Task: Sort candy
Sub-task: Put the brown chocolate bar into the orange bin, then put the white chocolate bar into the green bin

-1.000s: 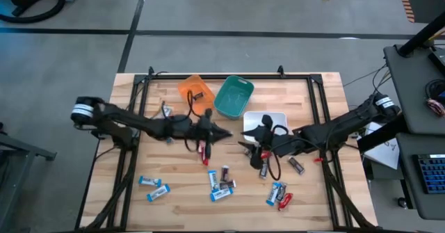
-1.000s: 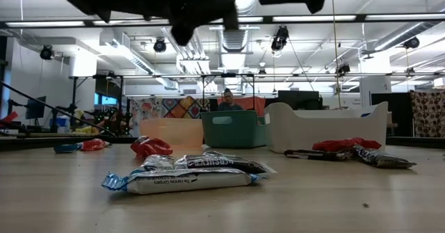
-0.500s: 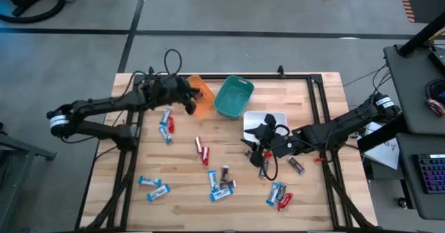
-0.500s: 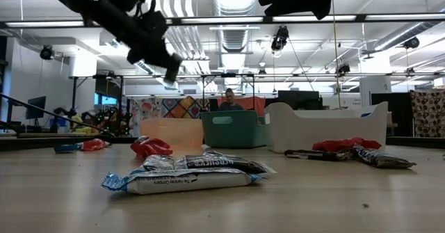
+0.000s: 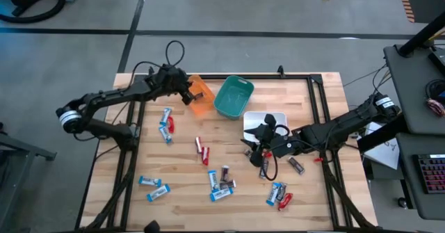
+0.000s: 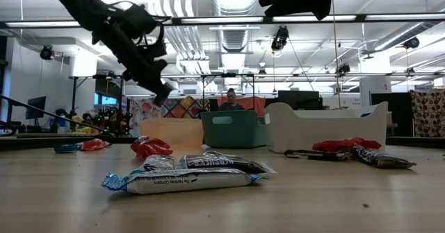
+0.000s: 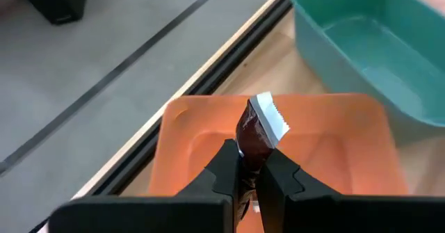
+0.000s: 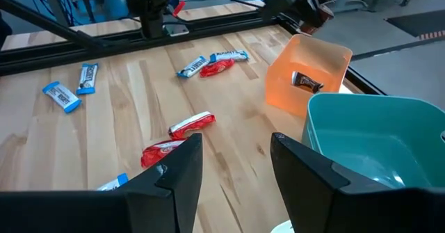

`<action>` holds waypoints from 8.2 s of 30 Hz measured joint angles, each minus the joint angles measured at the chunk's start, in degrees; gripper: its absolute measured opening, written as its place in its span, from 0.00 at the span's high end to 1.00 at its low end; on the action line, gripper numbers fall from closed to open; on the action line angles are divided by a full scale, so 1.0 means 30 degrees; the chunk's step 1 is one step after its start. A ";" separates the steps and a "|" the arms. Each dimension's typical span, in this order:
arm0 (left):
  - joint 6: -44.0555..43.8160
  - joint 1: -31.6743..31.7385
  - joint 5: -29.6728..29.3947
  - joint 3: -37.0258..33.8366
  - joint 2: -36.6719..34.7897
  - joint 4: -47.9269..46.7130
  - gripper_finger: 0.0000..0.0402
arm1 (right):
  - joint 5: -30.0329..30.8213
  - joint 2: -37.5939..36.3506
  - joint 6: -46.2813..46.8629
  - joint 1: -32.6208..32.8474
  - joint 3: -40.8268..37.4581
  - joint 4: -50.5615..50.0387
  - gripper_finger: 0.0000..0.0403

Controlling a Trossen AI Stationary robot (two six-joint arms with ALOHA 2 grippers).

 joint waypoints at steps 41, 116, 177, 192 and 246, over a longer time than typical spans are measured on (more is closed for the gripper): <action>0.0572 0.0777 -0.0915 0.4710 0.5735 -0.4702 0.82 | -0.0156 0.0015 0.1333 0.0002 -0.0554 -0.0226 0.59; -0.3650 -1.5193 0.1082 -0.2175 -0.2665 0.7444 0.77 | -1.3641 0.4396 0.1566 0.7563 0.0449 -1.1532 0.66; -0.3579 -1.5196 0.1103 -0.2175 -0.2585 0.7493 0.77 | -1.0997 0.7483 -0.4087 0.5377 0.3781 -1.2067 0.98; -0.3584 -1.5200 0.1103 -0.2183 -0.2585 0.7492 0.77 | -1.0968 0.8517 -0.7339 0.5472 0.3759 -1.2063 0.58; -0.3483 -1.5193 0.1097 -0.2190 -0.2635 0.7415 0.77 | -0.9839 0.9006 -0.8345 0.4300 0.5441 -1.2300 0.93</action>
